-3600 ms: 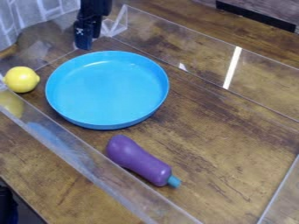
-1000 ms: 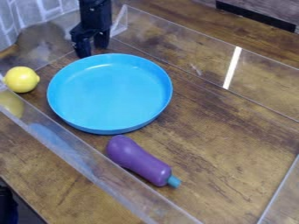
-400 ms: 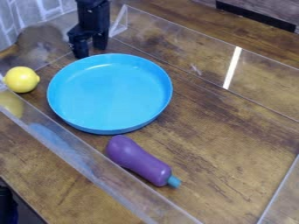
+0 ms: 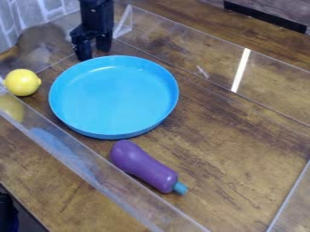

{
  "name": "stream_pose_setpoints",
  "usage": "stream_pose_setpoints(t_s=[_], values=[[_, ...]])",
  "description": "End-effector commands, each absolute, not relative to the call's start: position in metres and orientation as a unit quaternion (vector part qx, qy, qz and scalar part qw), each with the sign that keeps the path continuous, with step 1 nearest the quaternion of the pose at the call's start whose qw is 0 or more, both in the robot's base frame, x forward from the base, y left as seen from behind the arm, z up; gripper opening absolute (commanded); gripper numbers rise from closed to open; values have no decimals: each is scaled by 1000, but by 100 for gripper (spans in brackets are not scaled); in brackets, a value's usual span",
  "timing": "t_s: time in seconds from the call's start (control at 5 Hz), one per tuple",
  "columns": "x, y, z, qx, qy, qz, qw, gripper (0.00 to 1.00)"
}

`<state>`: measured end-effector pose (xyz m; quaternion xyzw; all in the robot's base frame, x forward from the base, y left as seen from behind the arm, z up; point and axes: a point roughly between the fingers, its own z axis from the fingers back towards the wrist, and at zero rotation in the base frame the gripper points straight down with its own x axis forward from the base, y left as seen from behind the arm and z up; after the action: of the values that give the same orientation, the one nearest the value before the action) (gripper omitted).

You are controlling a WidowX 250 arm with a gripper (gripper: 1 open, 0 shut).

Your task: Remove the lemon from the blue tray and put it on the table

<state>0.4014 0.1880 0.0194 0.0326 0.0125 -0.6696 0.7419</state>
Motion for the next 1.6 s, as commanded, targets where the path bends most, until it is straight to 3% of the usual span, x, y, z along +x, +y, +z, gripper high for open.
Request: stream_pose_setpoints(t_s=[0.0, 0.2, 0.6, 1.0, 1.4], values=[[397, 193, 20, 30, 11, -701, 713, 100], [400, 194, 20, 29, 9, -733, 680, 100], [393, 193, 19, 27, 10, -679, 734, 100], [378, 196, 43, 26, 9, -652, 757, 100], [380, 201, 46, 27, 11, -619, 785, 100]])
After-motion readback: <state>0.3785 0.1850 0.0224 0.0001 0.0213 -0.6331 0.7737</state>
